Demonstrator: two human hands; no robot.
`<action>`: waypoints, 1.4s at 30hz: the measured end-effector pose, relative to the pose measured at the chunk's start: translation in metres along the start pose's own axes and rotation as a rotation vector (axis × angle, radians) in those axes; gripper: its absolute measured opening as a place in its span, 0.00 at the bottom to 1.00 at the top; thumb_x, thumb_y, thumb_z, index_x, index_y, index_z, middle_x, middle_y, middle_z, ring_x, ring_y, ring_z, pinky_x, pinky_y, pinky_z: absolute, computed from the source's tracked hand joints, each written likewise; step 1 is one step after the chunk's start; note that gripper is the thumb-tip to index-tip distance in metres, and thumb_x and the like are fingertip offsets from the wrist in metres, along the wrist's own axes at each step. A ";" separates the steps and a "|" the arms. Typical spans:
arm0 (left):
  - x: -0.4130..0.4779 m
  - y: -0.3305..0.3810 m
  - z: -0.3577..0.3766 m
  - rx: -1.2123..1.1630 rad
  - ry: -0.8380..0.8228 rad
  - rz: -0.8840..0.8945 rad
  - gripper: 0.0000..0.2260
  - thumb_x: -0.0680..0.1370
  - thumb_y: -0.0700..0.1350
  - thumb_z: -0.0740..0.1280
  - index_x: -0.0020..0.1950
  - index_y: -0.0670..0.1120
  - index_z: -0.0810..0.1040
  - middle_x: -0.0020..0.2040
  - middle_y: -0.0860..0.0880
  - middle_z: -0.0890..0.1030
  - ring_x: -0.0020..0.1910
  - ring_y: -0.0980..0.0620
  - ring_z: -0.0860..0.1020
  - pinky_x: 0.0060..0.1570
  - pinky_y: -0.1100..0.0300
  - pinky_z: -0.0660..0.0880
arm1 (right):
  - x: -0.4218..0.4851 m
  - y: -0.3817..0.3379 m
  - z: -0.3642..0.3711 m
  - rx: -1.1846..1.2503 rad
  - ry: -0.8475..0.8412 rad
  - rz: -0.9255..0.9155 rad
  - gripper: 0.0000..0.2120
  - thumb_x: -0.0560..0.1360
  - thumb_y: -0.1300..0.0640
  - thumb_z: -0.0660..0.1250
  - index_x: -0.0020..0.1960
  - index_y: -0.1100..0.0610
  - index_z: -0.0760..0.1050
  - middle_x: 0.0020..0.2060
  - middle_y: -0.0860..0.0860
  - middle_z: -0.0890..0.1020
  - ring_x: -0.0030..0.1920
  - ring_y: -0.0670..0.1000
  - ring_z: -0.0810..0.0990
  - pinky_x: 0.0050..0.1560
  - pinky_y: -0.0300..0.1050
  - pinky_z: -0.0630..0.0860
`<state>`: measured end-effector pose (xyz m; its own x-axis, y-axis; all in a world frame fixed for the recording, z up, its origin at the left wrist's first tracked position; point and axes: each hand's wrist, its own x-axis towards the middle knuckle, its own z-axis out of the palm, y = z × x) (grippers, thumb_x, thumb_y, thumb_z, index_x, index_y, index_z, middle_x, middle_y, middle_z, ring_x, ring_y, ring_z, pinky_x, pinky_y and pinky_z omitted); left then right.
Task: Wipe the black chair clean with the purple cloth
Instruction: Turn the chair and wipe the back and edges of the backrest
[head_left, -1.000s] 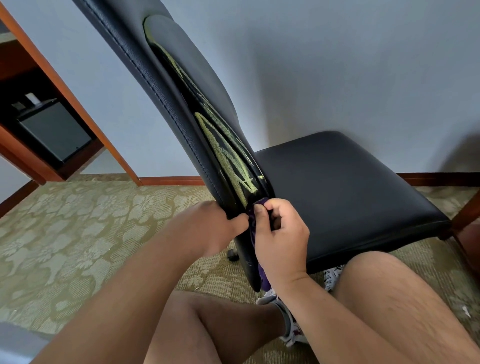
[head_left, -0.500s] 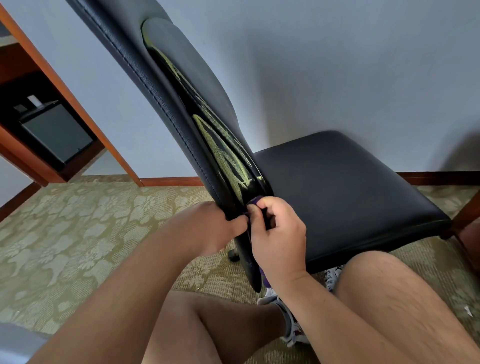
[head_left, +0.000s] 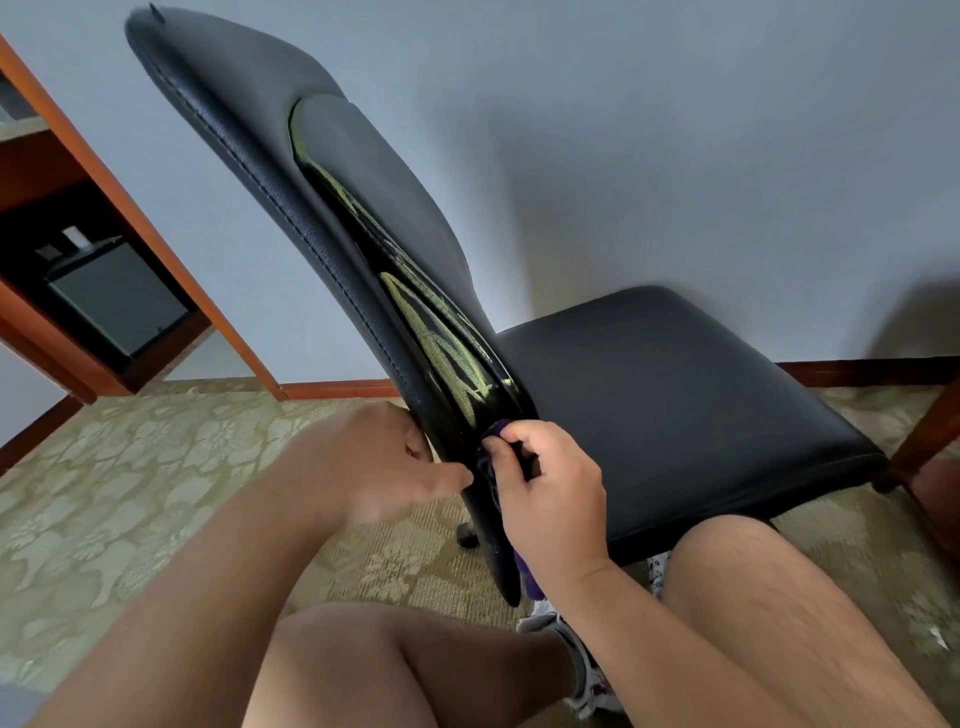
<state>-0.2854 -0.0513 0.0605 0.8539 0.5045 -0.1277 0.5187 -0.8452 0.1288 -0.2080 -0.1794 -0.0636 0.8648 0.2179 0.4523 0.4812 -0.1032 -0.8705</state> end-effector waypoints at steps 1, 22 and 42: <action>-0.003 -0.002 -0.007 -0.029 0.025 0.004 0.26 0.61 0.76 0.62 0.37 0.54 0.81 0.32 0.57 0.82 0.33 0.60 0.80 0.36 0.58 0.80 | 0.002 -0.003 -0.001 0.022 -0.009 0.021 0.02 0.77 0.54 0.72 0.49 0.52 0.82 0.43 0.41 0.82 0.45 0.45 0.81 0.44 0.51 0.80; -0.007 0.013 -0.037 -0.014 0.197 0.066 0.28 0.66 0.67 0.61 0.31 0.41 0.77 0.24 0.51 0.76 0.30 0.48 0.78 0.33 0.50 0.79 | 0.000 -0.026 0.011 0.213 -0.017 0.146 0.04 0.78 0.57 0.70 0.46 0.52 0.83 0.39 0.43 0.82 0.43 0.44 0.81 0.46 0.46 0.80; -0.006 0.024 -0.040 0.117 0.169 0.006 0.28 0.73 0.65 0.58 0.34 0.41 0.82 0.32 0.47 0.82 0.33 0.50 0.79 0.38 0.51 0.80 | 0.016 -0.043 0.007 0.184 -0.051 0.042 0.05 0.79 0.57 0.67 0.48 0.53 0.82 0.42 0.42 0.81 0.44 0.45 0.80 0.46 0.47 0.79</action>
<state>-0.2763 -0.0680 0.1035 0.8571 0.5135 0.0407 0.5135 -0.8580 0.0125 -0.2157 -0.1645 -0.0198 0.8732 0.2661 0.4083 0.4063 0.0651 -0.9114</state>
